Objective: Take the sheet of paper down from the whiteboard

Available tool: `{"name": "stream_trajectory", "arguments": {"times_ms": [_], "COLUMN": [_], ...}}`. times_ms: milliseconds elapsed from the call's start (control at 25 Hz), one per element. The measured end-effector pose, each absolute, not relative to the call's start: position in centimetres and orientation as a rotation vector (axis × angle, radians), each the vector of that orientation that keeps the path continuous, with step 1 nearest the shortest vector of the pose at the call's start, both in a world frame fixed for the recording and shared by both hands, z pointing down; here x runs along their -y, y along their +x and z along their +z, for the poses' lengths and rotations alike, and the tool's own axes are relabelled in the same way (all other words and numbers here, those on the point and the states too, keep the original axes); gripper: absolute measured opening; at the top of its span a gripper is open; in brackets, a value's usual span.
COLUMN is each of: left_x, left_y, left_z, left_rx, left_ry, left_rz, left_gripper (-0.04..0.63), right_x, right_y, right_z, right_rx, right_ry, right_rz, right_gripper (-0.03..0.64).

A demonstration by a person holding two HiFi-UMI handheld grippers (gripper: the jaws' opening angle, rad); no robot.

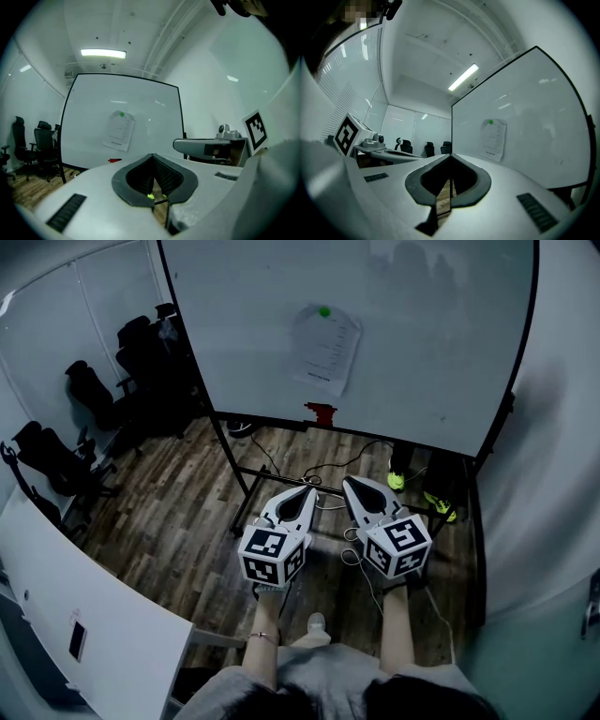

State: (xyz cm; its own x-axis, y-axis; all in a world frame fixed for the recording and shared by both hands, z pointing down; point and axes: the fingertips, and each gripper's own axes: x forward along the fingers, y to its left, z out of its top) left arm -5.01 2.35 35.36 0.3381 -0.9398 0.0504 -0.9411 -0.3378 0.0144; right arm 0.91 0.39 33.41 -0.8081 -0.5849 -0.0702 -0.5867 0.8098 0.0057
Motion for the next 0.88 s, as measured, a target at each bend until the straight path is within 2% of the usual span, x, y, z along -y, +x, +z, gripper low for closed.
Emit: {"name": "stream_trajectory", "arguments": {"times_ms": [880], "left_x": [12.0], "left_y": [-11.3], "left_z": [36.1], "left_rx": [1.741], "left_ry": [2.535], "left_rz": [0.004], "left_gripper": [0.006], "right_x": [13.4], "right_y": [-4.3], "right_z": [34.0], "right_rx": [-2.912], "right_ry": [-1.065], "right_rz": [0.015], "right_gripper": [0.001]}}
